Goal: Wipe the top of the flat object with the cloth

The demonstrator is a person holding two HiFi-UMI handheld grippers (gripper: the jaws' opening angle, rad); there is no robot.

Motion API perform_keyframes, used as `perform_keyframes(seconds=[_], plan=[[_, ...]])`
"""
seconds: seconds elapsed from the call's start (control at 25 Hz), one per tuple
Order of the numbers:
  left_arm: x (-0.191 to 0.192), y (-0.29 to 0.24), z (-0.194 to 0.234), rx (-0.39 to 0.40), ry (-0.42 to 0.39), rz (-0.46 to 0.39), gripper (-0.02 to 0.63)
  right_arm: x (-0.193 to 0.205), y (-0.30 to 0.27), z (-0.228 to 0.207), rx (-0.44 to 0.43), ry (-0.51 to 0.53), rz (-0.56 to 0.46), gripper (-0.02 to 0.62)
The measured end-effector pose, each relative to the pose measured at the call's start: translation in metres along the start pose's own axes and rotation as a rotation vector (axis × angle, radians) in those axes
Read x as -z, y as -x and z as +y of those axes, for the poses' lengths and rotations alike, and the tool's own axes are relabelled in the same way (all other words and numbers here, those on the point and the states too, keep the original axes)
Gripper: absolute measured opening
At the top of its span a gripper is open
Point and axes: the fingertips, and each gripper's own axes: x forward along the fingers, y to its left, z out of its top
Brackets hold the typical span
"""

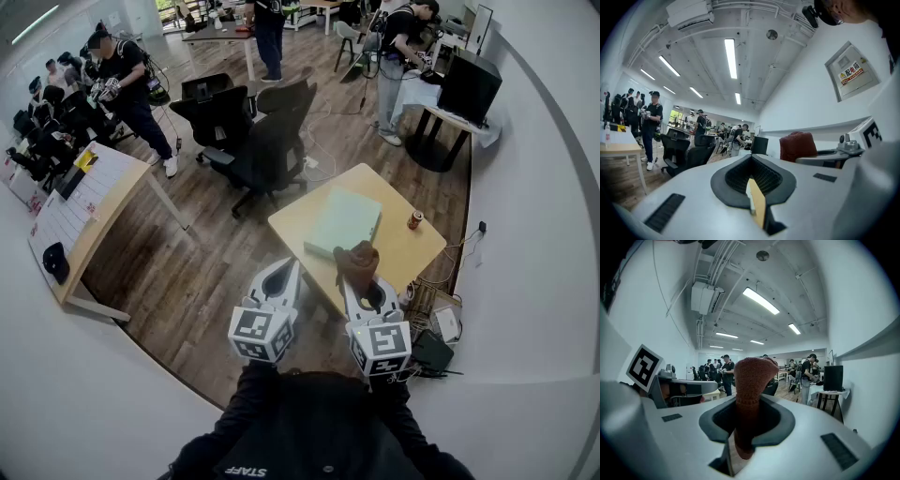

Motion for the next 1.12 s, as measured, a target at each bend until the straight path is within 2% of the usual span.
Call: perform_keyframes(seconds=[0.2, 0.48, 0.72, 1.12], plan=[[0.008, 0.009, 0.021, -0.015, 0.008, 0.010, 0.034, 0.013, -0.011, 0.016, -0.012, -0.014, 0.015, 0.094], [0.029, 0.025, 0.049, -0.014, 0.042, 0.051, 0.034, 0.028, -0.021, 0.029, 0.017, -0.111, 0.026, 0.097], [0.051, 0.032, 0.077, -0.014, 0.085, 0.093, 0.034, 0.053, -0.029, 0.041, 0.053, -0.136, 0.094, 0.097], [0.088, -0.023, 0.095, 0.005, 0.122, 0.181, 0.034, 0.090, -0.061, -0.020, 0.127, -0.201, 0.169, 0.097]])
